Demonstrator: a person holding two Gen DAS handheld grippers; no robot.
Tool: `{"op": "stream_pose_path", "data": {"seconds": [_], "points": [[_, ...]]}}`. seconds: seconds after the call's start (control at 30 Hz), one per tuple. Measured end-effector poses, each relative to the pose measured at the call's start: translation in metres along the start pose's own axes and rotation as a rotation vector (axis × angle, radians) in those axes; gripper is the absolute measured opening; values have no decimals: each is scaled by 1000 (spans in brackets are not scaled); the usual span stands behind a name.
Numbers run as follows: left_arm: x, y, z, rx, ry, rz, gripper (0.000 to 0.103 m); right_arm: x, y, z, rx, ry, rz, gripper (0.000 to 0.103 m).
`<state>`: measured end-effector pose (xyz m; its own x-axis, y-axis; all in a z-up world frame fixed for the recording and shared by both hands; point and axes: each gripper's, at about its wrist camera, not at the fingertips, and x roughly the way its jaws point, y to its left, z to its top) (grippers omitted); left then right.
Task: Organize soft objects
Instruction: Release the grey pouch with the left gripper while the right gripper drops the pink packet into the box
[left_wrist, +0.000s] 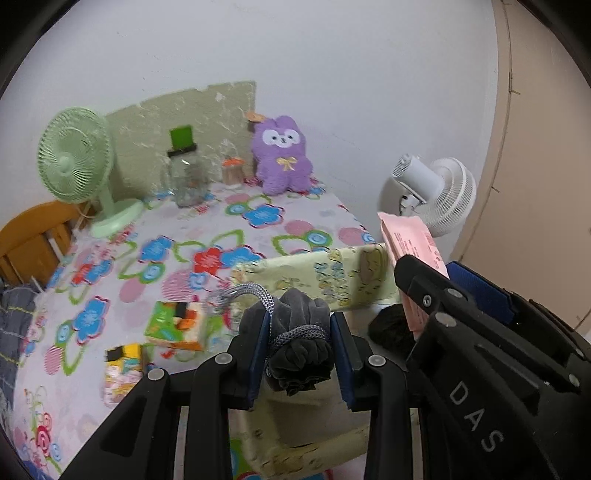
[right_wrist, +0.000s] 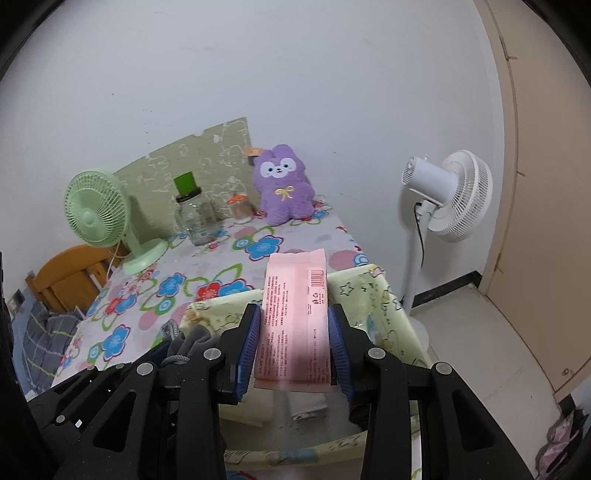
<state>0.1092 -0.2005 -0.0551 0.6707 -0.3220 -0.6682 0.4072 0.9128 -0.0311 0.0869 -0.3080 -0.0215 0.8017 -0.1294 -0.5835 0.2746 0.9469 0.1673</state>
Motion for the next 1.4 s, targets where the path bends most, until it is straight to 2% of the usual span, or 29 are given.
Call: {"op": "stream_pose_path", "data": {"seconds": [0.27,0.47,0.6,0.67,0.73,0.9,1.13,1.27,1.4], "points": [[15,-12,5,30,10,-24,33,10,-15,1,21,12,-19,41],[22,-26,11,94,9,-58,35,12,-29,4,43,10,-35,41],[30,-30,8,99,49,-91,39,16,-33,0,45,27,-48,41],[31,-31,6,113,51,-74,49,18,-35,-2,46,38,-44,41],[31,-32,5,122,53,-58,78,19,-35,-3,46,46,-39,40],[29,-30,5,131,42,-32,89,21,-32,-3,40,57,-21,41],[24,-25,6,135,39,-22,94,18,-24,-3,21,65,-9,44],[16,-19,5,124,30,-42,97,7,-17,-3,9,47,-21,67],[6,-14,4,122,23,-55,99,-2,-8,-2,-3,45,-50,78]]}}
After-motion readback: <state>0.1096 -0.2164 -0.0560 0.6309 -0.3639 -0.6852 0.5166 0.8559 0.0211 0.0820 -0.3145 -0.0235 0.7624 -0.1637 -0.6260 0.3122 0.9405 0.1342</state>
